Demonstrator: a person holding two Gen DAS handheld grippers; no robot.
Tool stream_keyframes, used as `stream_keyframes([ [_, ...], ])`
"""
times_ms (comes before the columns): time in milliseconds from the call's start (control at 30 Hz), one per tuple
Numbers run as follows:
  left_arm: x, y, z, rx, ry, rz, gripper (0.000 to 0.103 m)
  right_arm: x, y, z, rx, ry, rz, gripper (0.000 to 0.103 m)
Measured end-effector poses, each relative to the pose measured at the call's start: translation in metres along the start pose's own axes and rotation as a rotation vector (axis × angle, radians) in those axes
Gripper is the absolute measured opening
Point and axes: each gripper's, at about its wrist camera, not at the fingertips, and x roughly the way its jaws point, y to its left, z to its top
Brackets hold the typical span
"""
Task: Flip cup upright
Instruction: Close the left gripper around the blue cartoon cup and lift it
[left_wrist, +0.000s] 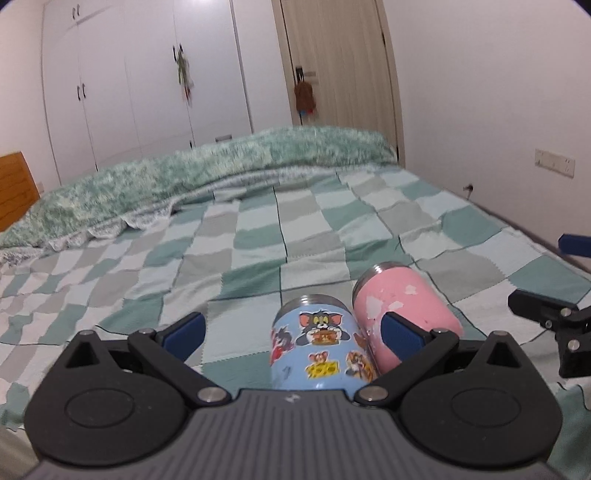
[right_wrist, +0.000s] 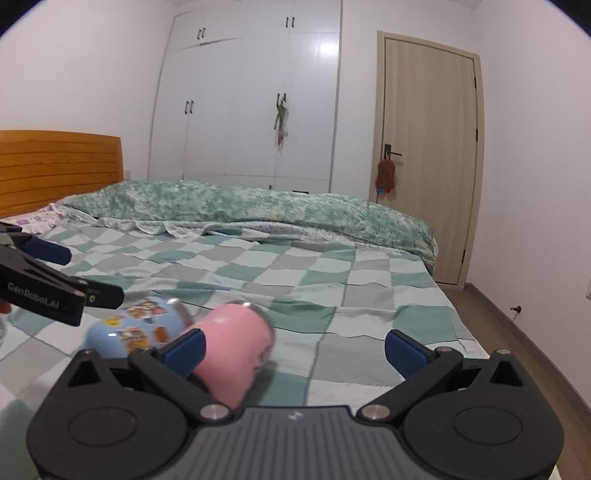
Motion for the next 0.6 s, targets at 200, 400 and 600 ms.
stream_keyframes([
  [200, 0.041, -0.004, 0.007, -0.013, 0.142, 0.020, 0.103, 0.037, -0.018, -0.005, 0.038, 0.034, 0.027, 0.103],
  [400, 0.084, 0.001, 0.002, -0.093, 0.307, -0.030, 0.103, 0.057, -0.028, -0.015, 0.089, 0.068, 0.070, 0.103],
  [600, 0.111, 0.013, -0.012, -0.237, 0.456, -0.111, 0.085, 0.056, -0.028, -0.017, 0.101, 0.064, 0.082, 0.103],
])
